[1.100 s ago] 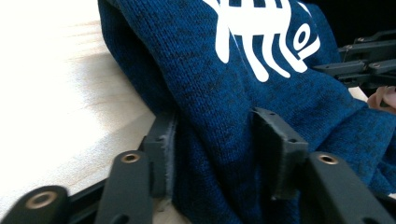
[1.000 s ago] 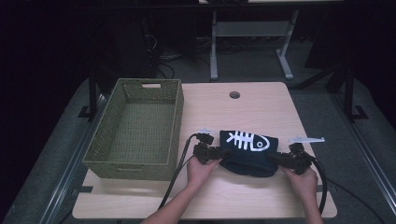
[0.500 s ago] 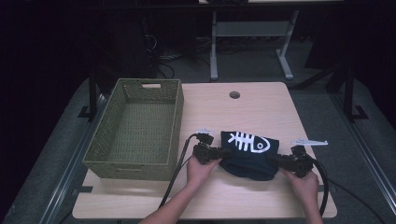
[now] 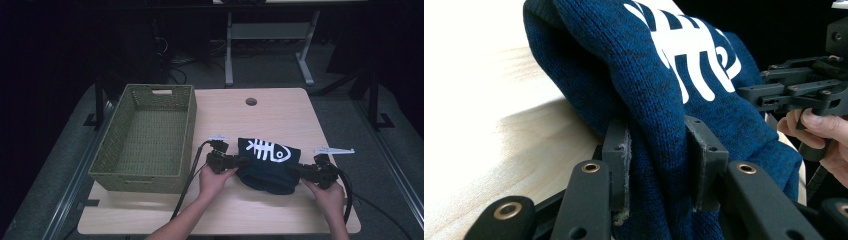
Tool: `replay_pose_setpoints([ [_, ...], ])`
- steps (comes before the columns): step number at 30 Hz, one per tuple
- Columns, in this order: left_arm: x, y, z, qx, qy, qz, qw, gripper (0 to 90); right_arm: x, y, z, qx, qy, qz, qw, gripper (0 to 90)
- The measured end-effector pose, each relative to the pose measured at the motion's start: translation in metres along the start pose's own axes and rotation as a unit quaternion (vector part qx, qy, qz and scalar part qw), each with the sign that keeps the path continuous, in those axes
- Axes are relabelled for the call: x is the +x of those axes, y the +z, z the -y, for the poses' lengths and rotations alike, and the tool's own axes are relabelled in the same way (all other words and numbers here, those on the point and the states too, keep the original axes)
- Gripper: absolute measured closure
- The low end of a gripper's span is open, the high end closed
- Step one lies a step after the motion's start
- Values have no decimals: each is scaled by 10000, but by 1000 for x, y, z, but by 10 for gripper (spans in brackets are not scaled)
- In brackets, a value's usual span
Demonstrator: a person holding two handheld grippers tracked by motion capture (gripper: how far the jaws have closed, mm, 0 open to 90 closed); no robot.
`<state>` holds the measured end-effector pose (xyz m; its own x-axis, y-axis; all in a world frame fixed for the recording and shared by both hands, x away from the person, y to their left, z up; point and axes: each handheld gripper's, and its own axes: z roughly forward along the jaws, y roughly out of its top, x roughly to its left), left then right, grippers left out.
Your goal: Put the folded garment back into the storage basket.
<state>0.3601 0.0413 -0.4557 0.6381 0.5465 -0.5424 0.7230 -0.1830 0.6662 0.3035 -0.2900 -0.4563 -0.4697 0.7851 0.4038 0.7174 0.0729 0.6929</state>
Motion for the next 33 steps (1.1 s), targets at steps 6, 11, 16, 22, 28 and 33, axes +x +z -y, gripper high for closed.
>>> replay_pose_setpoints([
  [6,-4,-4,-3,-32,53,68,10000,669,3,-5,-2,-5,-26,26,10000,704],
  [11,-8,-9,-5,-46,81,138,9999,669,7,-9,-3,-17,-87,38,10000,704],
  [16,-12,-14,-6,-90,122,171,9997,669,13,-14,-7,-28,-184,85,9998,704],
  [22,-19,-24,-10,-131,278,163,9994,667,22,-21,-13,-53,-289,101,9995,704],
  [28,-26,-33,-15,-200,365,190,9990,666,30,-27,-19,-117,-403,144,9990,704],
  [33,-32,-39,-20,-235,437,182,9986,664,35,-32,-24,-163,-485,134,9986,704],
])
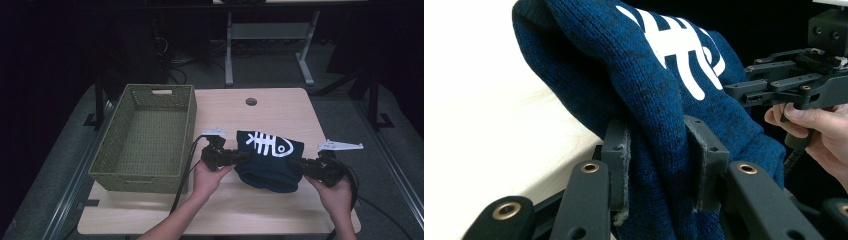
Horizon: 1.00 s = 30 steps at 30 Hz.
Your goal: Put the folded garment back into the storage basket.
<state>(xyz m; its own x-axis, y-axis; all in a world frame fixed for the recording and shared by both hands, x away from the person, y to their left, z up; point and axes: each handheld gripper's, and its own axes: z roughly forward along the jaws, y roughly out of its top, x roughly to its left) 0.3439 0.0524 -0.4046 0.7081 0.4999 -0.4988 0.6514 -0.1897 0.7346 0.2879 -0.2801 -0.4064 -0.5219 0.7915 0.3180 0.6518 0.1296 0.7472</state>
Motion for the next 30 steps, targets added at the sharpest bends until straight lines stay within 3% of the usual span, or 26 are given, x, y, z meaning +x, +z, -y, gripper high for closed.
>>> replay_pose_setpoints([
  [8,-5,-10,-10,-23,58,33,10000,662,6,-4,-10,-17,-26,10,10000,705],
  [30,-9,-48,-30,-228,45,131,9996,659,30,-6,-44,-24,-449,-30,9990,704],
])
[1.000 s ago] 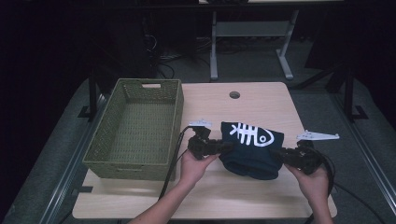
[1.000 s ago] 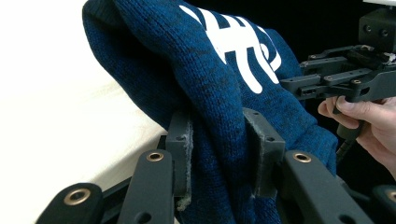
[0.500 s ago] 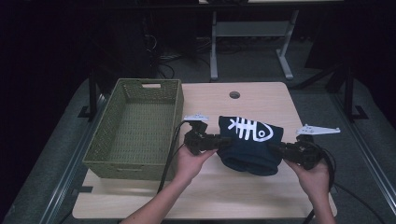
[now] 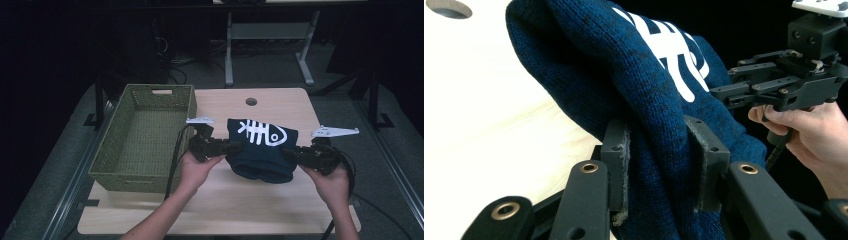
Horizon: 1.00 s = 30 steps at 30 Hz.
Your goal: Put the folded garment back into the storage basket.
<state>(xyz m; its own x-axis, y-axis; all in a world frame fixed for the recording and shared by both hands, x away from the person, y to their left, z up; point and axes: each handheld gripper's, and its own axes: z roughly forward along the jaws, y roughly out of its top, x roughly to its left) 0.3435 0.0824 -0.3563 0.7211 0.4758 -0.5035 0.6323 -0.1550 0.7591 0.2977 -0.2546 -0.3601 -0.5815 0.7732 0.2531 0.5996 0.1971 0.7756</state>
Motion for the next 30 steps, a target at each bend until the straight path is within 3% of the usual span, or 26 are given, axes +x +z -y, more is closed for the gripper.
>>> replay_pose_setpoints([
  [14,5,-22,-11,-44,30,3,10000,660,13,3,-21,-24,-151,-50,9999,705],
  [17,8,-28,-12,-108,-90,6,9999,660,17,6,-27,-9,-228,-63,9997,705],
  [30,18,-55,-21,-229,-181,27,9996,658,33,15,-51,-55,-445,-202,9988,704],
])
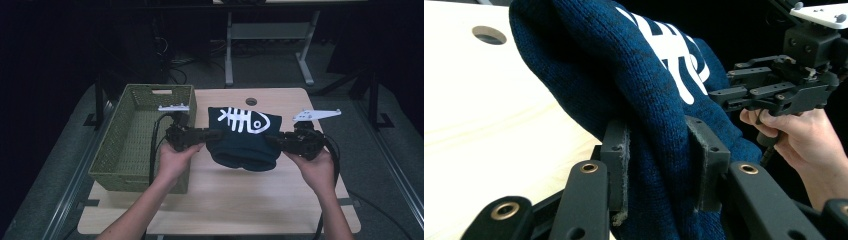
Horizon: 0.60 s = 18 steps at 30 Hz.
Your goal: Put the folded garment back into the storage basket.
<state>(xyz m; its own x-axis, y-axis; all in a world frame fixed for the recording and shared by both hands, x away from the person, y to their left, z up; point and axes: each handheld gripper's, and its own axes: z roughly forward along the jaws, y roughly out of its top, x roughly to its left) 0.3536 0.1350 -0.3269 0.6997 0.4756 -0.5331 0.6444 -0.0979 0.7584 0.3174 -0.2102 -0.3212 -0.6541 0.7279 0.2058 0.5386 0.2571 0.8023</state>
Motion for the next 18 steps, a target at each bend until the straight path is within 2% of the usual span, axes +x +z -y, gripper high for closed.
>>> replay_pose_setpoints([
  [18,15,-34,-5,-151,-197,-43,9997,659,20,19,-27,52,-240,-174,9995,704],
])
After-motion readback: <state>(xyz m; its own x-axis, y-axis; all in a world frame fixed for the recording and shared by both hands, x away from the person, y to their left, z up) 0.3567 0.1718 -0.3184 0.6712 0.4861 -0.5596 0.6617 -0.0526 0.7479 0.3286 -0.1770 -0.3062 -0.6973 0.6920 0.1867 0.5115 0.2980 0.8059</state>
